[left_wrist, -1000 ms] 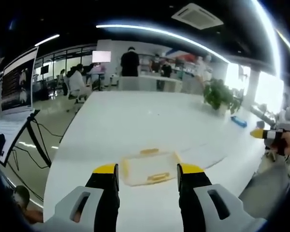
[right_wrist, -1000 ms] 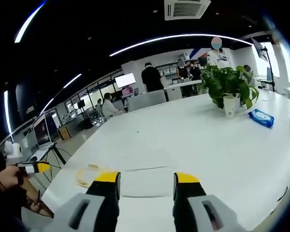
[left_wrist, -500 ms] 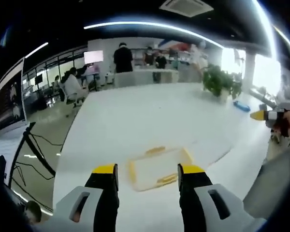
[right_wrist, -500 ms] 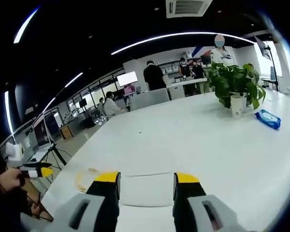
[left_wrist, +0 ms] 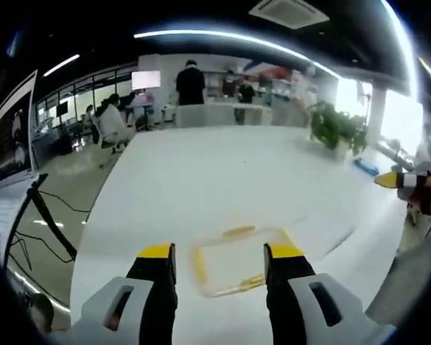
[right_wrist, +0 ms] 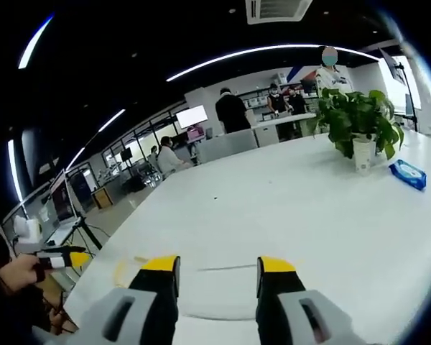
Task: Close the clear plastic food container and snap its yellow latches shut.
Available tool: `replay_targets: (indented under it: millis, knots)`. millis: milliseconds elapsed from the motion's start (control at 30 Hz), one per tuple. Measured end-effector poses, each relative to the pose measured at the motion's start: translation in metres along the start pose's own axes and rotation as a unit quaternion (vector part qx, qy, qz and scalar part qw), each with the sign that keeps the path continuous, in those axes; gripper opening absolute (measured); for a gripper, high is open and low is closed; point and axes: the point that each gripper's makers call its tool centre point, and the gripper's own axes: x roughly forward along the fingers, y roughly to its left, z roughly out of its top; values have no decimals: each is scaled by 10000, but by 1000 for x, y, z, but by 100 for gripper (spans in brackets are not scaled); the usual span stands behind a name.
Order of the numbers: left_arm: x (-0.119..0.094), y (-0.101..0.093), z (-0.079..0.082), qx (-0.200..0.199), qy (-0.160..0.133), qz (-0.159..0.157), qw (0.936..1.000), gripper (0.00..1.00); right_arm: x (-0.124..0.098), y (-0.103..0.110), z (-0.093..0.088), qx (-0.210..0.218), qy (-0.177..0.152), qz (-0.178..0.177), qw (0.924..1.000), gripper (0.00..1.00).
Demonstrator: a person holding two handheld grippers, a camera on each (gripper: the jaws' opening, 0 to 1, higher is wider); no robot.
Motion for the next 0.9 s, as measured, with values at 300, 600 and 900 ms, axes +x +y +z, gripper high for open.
replay_targets:
  millis: [300,600,900]
  knots:
    - [12,1,-7,-23,67,-118,9999,47,18,28,-9,-19,109,242,9996,37]
    - [17,10,-3,-147,-99,-18,9998,47,40,61,-22,-108,271,555,9980,36]
    - [24,20,-7,-209,-62,69,9997,46,58,97,-35,-212,426,870,9951,35]
